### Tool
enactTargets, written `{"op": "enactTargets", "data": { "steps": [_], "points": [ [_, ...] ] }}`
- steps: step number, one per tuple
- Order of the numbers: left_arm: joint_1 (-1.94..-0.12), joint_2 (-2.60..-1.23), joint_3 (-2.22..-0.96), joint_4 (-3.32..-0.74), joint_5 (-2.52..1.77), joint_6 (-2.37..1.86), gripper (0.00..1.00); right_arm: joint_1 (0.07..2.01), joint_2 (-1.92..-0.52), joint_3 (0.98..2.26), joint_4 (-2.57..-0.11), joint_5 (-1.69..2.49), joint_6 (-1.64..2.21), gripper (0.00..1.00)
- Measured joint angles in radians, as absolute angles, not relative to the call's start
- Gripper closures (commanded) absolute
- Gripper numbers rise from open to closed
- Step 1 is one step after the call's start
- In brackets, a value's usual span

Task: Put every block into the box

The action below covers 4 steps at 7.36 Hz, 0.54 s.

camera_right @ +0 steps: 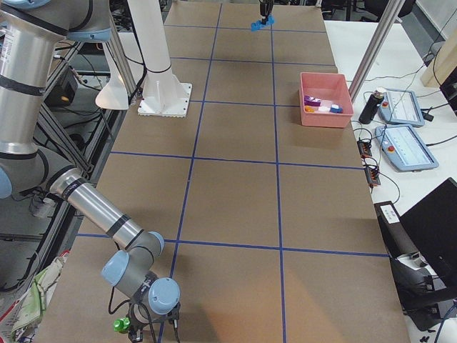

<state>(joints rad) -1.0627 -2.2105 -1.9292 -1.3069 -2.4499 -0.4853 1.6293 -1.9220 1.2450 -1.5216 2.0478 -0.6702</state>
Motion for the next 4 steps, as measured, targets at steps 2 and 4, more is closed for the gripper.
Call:
{"op": "enactTargets", "data": {
  "steps": [2, 4],
  "points": [
    [-1.068, -2.334, -1.844, -1.332, -2.451, -0.61, 1.0, 1.646, -1.917, 1.263, -1.524, 2.04, -0.673, 1.0],
    [-1.067, -2.395, -1.742, -1.48, -2.42, -0.779, 1.0, 1.73, -1.895, 1.35, -1.587, 1.985, -0.685, 1.0]
  ]
}}
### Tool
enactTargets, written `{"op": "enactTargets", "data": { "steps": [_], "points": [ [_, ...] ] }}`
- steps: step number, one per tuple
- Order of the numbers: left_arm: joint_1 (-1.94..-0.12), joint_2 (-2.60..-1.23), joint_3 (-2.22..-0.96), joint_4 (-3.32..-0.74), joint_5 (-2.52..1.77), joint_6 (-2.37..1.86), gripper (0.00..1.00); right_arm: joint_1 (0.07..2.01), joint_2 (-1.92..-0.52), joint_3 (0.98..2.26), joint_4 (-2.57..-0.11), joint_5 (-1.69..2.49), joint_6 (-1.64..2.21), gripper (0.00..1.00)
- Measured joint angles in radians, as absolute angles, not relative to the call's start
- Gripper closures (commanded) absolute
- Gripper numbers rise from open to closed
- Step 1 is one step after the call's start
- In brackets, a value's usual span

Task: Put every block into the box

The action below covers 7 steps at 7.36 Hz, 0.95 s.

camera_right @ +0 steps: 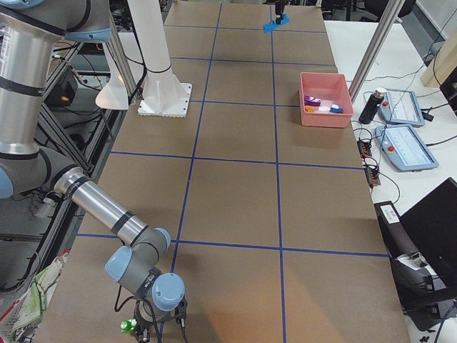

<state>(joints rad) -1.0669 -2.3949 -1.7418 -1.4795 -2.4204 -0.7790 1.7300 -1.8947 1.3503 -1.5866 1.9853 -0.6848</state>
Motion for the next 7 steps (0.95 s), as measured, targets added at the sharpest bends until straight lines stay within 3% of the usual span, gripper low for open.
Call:
{"op": "enactTargets", "data": {
  "steps": [3, 6, 7],
  "points": [
    [-0.98, -2.455, -1.493, -1.913, -2.166, -1.151, 1.0, 1.85, -1.771, 1.571, -1.851, 1.852, -0.691, 1.0],
    [-0.871, -2.594, -1.136, -2.235, -1.862, -1.402, 1.0, 1.875, -1.602, 1.723, -2.092, 1.85, -0.67, 1.0],
    [-0.849, -2.637, -1.014, -2.32, -1.793, -1.46, 0.87, 1.874, -1.527, 1.742, -2.164, 1.884, -0.654, 1.0]
  ]
}}
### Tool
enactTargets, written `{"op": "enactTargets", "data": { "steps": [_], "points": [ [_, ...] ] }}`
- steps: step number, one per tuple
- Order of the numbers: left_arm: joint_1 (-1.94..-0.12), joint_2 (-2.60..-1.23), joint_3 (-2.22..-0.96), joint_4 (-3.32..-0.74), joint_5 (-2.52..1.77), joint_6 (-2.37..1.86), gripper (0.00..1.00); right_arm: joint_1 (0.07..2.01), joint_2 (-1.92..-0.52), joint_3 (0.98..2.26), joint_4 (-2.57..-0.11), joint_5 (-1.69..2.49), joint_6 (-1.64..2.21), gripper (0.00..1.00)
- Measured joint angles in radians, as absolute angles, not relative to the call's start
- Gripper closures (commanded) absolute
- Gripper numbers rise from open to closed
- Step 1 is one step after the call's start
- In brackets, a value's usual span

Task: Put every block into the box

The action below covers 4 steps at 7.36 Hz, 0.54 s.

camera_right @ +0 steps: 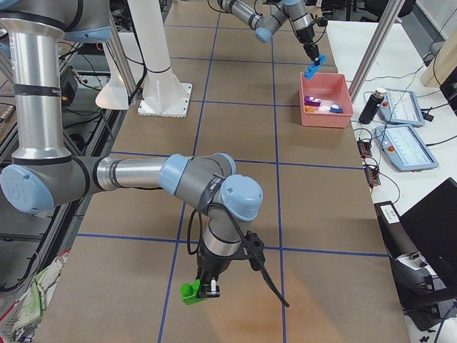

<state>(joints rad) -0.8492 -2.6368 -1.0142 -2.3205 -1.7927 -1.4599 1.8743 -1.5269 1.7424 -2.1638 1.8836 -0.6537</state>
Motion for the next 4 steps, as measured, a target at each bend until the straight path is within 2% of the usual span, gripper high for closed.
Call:
{"op": "enactTargets", "data": {
  "steps": [1, 4],
  "points": [
    [-0.838, -2.655, -0.939, -2.373, -1.75, -1.512, 0.01, 1.873, -1.463, 1.754, -2.206, 1.939, -0.644, 1.0],
    [-0.824, -2.645, -0.881, -2.4, -1.707, -1.602, 0.0, 1.823, -1.323, 1.778, -2.223, 2.124, -0.595, 1.0]
  ]
}}
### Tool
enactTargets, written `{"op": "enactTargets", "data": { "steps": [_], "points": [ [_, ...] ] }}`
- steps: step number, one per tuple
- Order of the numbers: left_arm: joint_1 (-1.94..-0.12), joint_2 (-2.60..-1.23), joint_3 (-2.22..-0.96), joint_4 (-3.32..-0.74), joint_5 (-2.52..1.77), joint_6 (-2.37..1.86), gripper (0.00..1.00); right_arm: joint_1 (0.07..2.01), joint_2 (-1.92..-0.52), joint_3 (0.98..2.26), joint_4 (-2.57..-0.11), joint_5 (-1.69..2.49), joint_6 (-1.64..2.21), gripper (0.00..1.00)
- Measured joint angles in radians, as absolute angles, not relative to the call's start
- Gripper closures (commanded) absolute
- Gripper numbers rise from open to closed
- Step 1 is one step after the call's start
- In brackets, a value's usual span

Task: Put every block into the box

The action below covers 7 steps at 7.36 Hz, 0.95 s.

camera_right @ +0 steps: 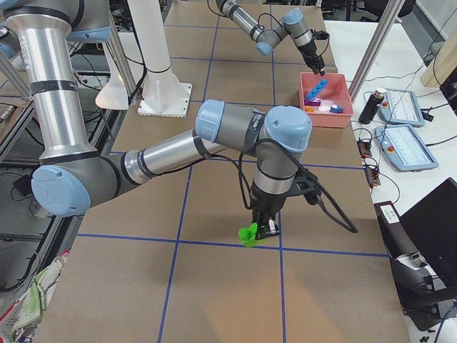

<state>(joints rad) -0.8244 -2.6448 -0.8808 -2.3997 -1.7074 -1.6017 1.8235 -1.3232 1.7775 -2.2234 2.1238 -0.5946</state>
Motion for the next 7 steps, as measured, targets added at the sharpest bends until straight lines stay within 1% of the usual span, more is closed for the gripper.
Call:
{"op": "enactTargets", "data": {
  "steps": [2, 4, 6, 7],
  "points": [
    [-0.85, -2.603, -0.916, -2.384, -1.739, -1.593, 0.0, 1.734, -1.179, 1.783, -2.231, 2.194, -0.471, 1.0],
    [-0.934, -2.572, -0.96, -2.281, -1.874, -1.512, 0.0, 1.617, -1.085, 1.791, -2.225, 2.269, -0.285, 1.0],
    [-1.04, -2.49, -1.08, -2.118, -2.005, -1.338, 0.0, 1.46, -0.985, 1.792, -2.156, 2.294, -0.01, 1.0],
    [-1.096, -2.414, -1.149, -2.068, -2.061, -1.243, 0.0, 1.382, -0.946, 1.786, -2.082, 2.293, 0.147, 1.0]
  ]
}}
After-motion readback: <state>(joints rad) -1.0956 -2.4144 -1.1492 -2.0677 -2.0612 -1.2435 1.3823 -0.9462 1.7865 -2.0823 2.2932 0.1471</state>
